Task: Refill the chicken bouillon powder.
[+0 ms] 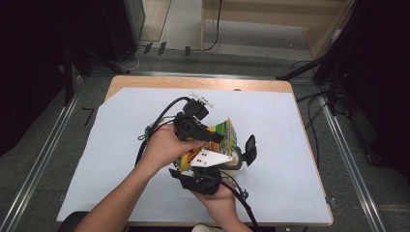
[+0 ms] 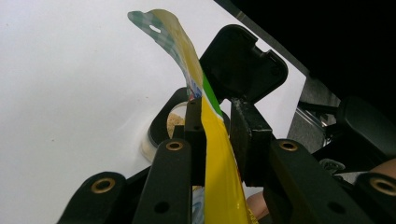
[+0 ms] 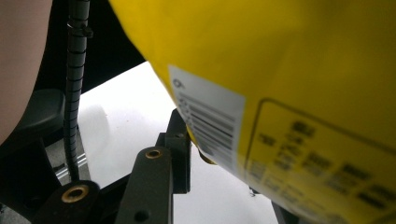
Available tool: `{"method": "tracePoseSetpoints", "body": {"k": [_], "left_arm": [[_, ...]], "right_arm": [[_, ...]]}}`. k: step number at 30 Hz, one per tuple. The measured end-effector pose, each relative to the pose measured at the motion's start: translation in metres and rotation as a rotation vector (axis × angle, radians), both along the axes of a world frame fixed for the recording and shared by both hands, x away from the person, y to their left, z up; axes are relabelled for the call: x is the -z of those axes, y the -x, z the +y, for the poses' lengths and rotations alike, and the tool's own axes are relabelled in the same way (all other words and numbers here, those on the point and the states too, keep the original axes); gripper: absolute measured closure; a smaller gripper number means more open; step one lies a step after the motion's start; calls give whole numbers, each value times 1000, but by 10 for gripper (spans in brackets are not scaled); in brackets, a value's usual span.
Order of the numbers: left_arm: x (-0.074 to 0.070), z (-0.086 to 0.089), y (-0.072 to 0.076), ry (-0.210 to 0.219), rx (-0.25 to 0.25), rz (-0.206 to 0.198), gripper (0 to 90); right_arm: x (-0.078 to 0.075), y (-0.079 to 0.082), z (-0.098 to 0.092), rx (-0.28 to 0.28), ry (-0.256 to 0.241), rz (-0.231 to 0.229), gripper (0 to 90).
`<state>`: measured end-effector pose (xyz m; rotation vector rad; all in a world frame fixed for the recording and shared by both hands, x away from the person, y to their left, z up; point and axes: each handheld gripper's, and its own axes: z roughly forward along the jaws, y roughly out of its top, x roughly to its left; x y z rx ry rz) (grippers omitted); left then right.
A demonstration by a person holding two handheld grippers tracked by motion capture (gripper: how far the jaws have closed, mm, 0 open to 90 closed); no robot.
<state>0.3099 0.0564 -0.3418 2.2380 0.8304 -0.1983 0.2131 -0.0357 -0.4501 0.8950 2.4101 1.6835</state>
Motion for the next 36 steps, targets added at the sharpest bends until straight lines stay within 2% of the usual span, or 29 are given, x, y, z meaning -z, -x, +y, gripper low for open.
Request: {"method": "tracePoseSetpoints", "body": {"k": [7, 14, 36], "left_arm": [[0, 0, -1, 0, -1, 0, 775], [-1, 1, -1, 3, -1, -3, 770], [-1, 1, -1, 0, -4, -4, 769]], "right_arm": [[0, 0, 0, 0, 2, 0, 688], [-4, 2, 1, -7, -22, 10, 688], [-3, 1, 1, -9, -15, 2, 688]]}}
